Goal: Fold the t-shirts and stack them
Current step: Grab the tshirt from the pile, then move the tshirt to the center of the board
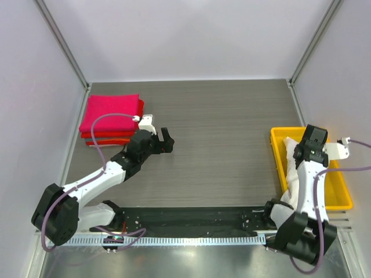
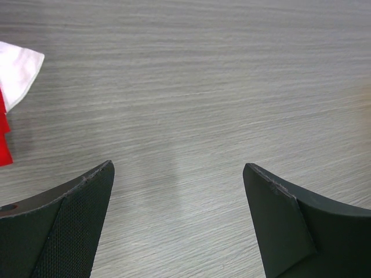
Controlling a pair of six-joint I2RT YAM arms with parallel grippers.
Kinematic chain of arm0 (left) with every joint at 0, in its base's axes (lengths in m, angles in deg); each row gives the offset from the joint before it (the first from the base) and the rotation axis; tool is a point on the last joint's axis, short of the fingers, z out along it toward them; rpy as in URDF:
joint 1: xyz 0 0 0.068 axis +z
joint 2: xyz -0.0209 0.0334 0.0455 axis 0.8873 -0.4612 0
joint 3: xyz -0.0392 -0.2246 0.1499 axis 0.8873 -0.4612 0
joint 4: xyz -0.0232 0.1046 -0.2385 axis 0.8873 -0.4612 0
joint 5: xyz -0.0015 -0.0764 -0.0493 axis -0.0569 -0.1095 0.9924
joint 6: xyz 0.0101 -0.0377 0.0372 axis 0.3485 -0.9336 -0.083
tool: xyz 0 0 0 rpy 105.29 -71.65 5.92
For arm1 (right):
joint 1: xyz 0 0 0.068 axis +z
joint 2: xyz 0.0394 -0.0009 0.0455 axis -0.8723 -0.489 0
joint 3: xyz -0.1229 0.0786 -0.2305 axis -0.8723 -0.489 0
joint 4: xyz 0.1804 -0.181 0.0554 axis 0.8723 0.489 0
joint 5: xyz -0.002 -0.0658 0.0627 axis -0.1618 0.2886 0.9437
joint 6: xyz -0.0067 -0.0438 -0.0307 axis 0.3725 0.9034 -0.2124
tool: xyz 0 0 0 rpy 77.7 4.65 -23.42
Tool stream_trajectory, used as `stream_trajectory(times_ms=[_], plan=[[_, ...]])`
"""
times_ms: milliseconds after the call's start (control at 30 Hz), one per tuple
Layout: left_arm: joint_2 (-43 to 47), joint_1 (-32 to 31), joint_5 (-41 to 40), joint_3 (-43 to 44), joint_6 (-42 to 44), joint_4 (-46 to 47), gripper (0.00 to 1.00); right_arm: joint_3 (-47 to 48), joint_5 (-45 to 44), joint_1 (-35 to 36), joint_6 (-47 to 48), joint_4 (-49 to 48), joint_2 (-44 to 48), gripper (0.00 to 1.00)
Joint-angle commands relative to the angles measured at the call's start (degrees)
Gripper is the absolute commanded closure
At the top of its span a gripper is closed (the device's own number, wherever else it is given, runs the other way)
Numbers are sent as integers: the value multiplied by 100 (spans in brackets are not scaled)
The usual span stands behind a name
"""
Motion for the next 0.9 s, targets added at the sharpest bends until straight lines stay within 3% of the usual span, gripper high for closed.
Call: stream_trajectory(times_ms=[0,133,233,267,367,467,633,667,700,733,767,800,867], plan=[[170,-13,-222,28,18,174,8,1104,-148,573,567,0,605,99],[143,-21,-151,72,1,147,8,2832,-27,2230,902,264,247,99],[152,-21,-186,46,18,156,8,4123,177,3208,1191,466,-596,99],[161,-13,-195,46,18,156,8,4539,-84,4021,1306,745,-1086,99],[205,-13,-248,37,27,121,8,6174,-849,5542,1894,1222,-2044,99],[275,-13,-371,46,53,51,8,6959,-677,5831,2002,1293,-2426,99],[407,-13,-669,28,97,-55,7,6189,-1150,5831,1896,1214,-2357,98],[407,-13,-809,20,97,-72,6,5925,-1185,5822,1896,1127,-2295,89],[398,-4,-880,11,54,-90,5,5366,-1194,5813,1879,1082,-2251,75],[320,-4,-959,19,19,-116,4,5073,-1299,5813,1800,1039,-2164,26],[284,-4,-1003,106,-25,-255,3,4792,-1422,5813,1651,1064,-2119,10],[232,-4,-1065,160,-43,-344,3,4267,-1414,5813,1528,1064,-2084,3],[118,-4,-1057,248,-43,-432,2,3824,-1135,5813,1684,863,-1970,4]])
